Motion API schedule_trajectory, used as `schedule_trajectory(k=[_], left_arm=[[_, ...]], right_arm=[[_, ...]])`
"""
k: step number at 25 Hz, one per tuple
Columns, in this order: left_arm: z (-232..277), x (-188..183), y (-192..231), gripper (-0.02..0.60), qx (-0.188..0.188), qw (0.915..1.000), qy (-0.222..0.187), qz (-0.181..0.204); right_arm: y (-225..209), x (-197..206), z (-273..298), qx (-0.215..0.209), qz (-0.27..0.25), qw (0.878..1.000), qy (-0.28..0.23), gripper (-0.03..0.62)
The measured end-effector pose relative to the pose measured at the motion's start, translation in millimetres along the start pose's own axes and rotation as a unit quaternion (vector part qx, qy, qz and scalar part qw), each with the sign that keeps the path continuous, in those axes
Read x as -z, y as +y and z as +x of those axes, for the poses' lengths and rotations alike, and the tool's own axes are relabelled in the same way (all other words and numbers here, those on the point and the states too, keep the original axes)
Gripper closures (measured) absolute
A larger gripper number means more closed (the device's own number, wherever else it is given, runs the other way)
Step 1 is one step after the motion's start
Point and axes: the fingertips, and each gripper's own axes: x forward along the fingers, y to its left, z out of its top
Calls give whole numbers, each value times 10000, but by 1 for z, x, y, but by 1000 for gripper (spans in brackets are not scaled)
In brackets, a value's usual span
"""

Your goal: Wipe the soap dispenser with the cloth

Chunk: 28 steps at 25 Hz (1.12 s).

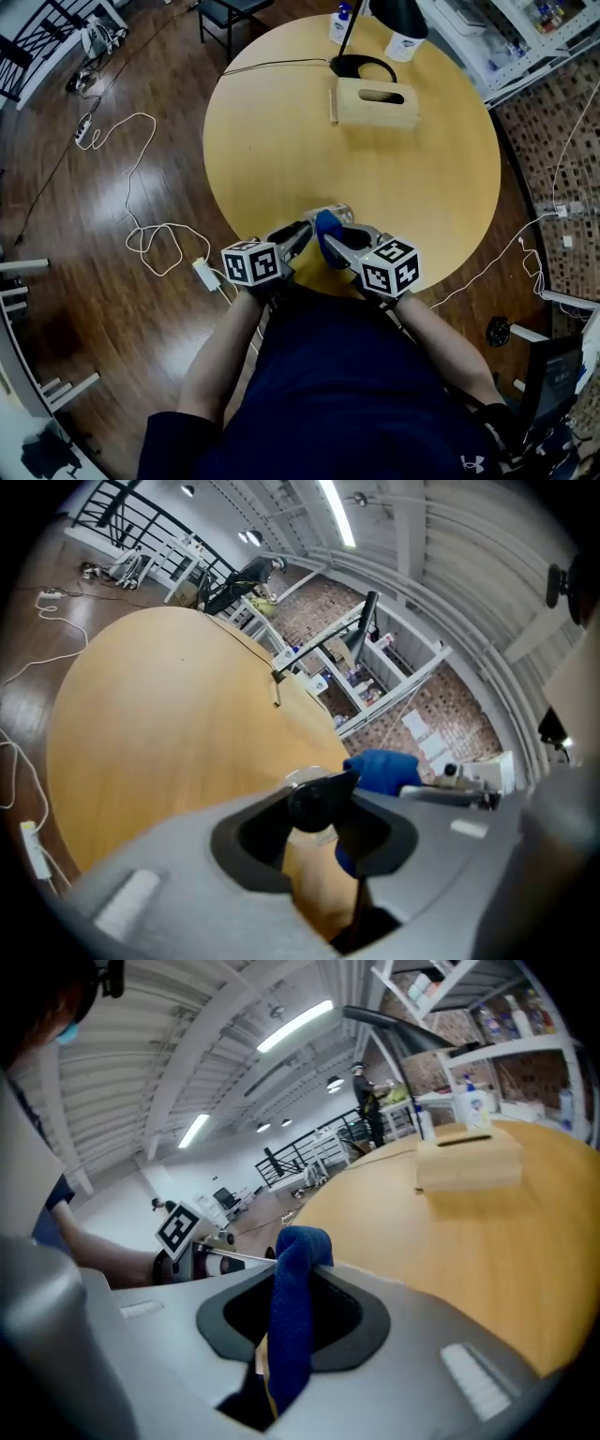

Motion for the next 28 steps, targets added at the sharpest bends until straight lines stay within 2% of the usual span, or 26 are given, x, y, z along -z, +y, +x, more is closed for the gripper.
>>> schedule_trajectory(k=[2,4,8,12,15,18,21,25,28], left_arm=[[0,-1,0,449,49,9999,80,69],[-1,-1,2,449,75,9998,157,90],[-2,0,3,449,119,9992,328,179],[-1,2,3,449,92,9987,436,245],[-2,3,2,448,52,9985,453,317],[-2,3,0,448,11,9975,514,475],[-2,5,-6,448,-8,9935,660,926],[-2,11,-19,446,-17,9798,957,1756],[-2,13,-25,446,-29,9724,1097,2061]], right_arm=[[6,-4,15,-22,-439,9989,143,513],[-1,-4,23,135,-430,9987,237,513],[-37,7,15,557,98,9981,239,514],[-92,31,-4,1035,759,9915,203,514],[-114,40,-13,1151,1100,9870,214,514],[-104,34,-11,994,988,9897,281,514],[-68,20,1,570,547,9960,412,514],[-14,2,12,-135,105,9986,499,514],[-6,1,12,-295,93,9983,490,514]])
